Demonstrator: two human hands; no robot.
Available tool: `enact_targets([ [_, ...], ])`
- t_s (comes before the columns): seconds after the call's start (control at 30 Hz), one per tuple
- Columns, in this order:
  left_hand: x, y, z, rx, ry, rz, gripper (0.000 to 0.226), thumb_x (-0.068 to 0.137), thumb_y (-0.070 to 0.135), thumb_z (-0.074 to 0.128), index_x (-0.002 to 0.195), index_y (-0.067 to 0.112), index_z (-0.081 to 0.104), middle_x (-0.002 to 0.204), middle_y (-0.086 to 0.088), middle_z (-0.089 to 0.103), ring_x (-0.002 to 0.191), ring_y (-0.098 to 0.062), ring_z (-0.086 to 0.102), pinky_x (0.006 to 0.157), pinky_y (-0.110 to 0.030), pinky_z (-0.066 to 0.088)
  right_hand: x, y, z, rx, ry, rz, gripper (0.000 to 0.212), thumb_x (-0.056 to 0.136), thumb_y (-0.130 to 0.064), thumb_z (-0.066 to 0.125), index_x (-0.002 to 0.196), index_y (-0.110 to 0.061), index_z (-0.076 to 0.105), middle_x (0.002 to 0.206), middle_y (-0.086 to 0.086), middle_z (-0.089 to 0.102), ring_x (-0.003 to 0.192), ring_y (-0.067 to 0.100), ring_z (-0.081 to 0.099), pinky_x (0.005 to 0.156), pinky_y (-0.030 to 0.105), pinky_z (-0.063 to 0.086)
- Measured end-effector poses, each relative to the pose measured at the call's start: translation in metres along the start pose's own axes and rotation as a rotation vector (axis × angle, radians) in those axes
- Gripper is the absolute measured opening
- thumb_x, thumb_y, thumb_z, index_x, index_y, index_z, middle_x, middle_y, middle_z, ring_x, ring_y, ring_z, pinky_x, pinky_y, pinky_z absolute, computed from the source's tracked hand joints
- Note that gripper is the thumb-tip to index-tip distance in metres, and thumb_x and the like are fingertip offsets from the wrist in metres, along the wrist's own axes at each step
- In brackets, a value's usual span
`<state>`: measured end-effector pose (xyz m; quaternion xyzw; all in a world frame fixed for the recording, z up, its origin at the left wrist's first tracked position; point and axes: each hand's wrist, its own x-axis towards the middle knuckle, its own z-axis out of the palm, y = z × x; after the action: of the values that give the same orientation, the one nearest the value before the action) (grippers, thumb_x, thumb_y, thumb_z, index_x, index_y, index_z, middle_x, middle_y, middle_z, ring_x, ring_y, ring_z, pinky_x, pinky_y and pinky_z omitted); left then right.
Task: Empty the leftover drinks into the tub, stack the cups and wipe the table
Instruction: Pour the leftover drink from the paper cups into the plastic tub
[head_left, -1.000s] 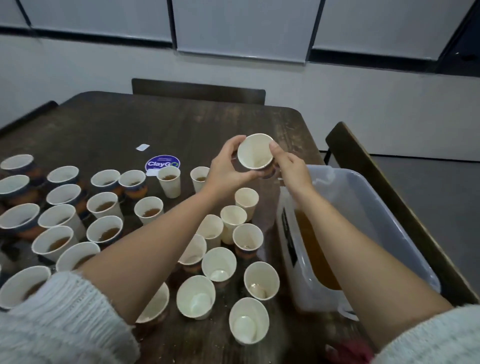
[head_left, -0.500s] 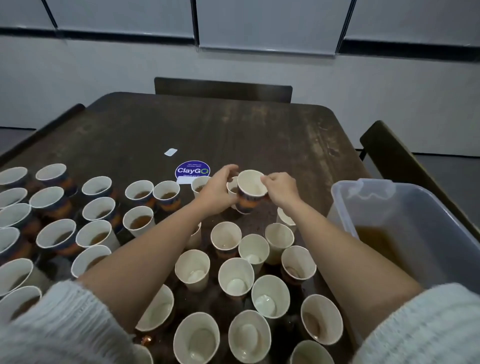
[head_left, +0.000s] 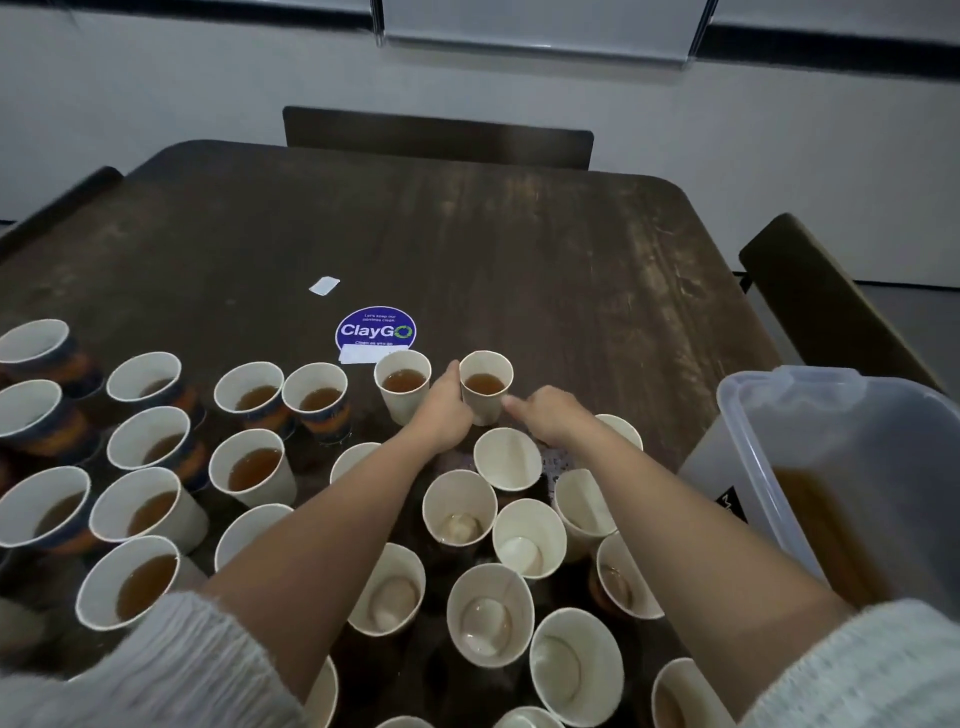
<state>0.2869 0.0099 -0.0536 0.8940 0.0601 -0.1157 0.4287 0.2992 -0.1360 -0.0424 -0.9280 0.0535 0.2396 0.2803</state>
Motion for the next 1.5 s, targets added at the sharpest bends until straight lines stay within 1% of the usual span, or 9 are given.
enact_targets([
  [0.1,0.008,-0.002,0.004,-0.05,0.004,-0.042,0.061,0.091,-0.005,0.046,0.147,0.01,0.027,0.143,-0.011,0.046,0.132,-0.028,0.044,0.11,-0.037,0.036,0.02,-0.006,0.003,0.185,0.146,0.017,0.054,0.103,-0.042,0.035,0.124,0.002,0.06,0.125,0.021,0.06,0.114,0.036,0.057,0.088,0.035,0.044],
  [0.17,0.014,-0.003,0.007,-0.084,0.007,-0.054,0.056,0.092,-0.004,0.048,0.143,0.011,0.033,0.138,-0.009,0.051,0.129,-0.028,0.047,0.106,-0.036,0.038,0.033,-0.011,0.007,0.248,0.14,0.02,0.052,0.103,-0.041,0.035,0.122,0.001,0.06,0.122,0.02,0.063,0.11,0.036,0.06,0.092,0.039,0.05],
  [0.4,0.022,-0.009,0.015,-0.258,0.052,-0.029,0.04,0.086,0.002,0.06,0.125,0.012,0.051,0.118,-0.006,0.063,0.109,-0.021,0.058,0.098,-0.037,0.046,0.051,-0.024,0.02,0.362,0.117,0.1,0.033,0.095,-0.018,0.044,0.111,0.003,0.064,0.11,0.023,0.067,0.093,0.035,0.066,0.058,0.032,0.048],
  [0.57,0.019,-0.006,0.013,-0.361,0.085,0.013,0.048,0.085,-0.006,0.057,0.128,0.012,0.047,0.122,0.0,0.058,0.112,-0.014,0.053,0.105,-0.038,0.043,0.049,-0.025,0.015,0.35,0.167,0.106,0.031,0.092,-0.009,0.042,0.108,0.004,0.065,0.105,0.023,0.067,0.092,0.035,0.067,0.05,0.028,0.045],
  [0.67,0.012,0.002,0.006,-0.413,0.11,0.047,0.063,0.081,-0.01,0.062,0.137,0.01,0.039,0.12,0.003,0.051,0.113,-0.01,0.047,0.104,-0.033,0.042,0.039,-0.028,0.0,0.353,0.194,0.052,0.03,0.091,-0.009,0.042,0.099,0.005,0.068,0.088,0.02,0.07,0.071,0.028,0.067,0.05,0.027,0.045],
  [0.77,0.002,0.013,-0.003,-0.399,0.145,0.097,0.073,0.073,-0.005,0.071,0.136,0.013,0.038,0.12,0.002,0.052,0.113,-0.014,0.05,0.1,-0.033,0.046,0.015,-0.033,-0.022,0.345,0.222,-0.011,0.028,0.092,-0.009,0.042,0.091,0.003,0.068,0.076,0.016,0.068,0.051,0.018,0.059,0.044,0.021,0.043],
  [0.93,-0.025,0.042,-0.013,-0.434,0.183,0.239,0.073,0.071,0.004,0.08,0.131,0.016,0.042,0.117,0.004,0.054,0.11,-0.014,0.054,0.087,-0.024,0.044,-0.036,-0.039,-0.062,0.382,0.217,-0.103,0.022,0.088,-0.004,0.04,0.08,-0.003,0.06,0.079,0.021,0.068,0.046,0.018,0.057,0.035,0.015,0.035],
  [1.37,-0.125,0.117,0.004,-0.347,0.058,0.547,0.07,0.077,0.013,0.079,0.134,0.014,0.039,0.118,0.004,0.052,0.107,-0.01,0.052,0.079,-0.012,0.042,-0.173,0.014,-0.109,0.55,0.328,-0.135,0.026,0.09,-0.01,0.049,0.064,-0.007,0.054,0.058,0.009,0.053,0.046,0.016,0.04,0.046,0.025,0.029],
  [1.5,-0.145,0.134,0.02,-0.393,0.065,0.57,0.061,0.079,0.01,0.077,0.128,0.017,0.042,0.111,0.009,0.054,0.099,-0.004,0.053,0.074,-0.009,0.044,-0.212,0.042,-0.118,0.681,0.318,-0.104,0.024,0.095,-0.029,0.057,0.079,-0.01,0.058,0.07,0.009,0.054,0.062,0.018,0.05,0.059,0.025,0.04],
])
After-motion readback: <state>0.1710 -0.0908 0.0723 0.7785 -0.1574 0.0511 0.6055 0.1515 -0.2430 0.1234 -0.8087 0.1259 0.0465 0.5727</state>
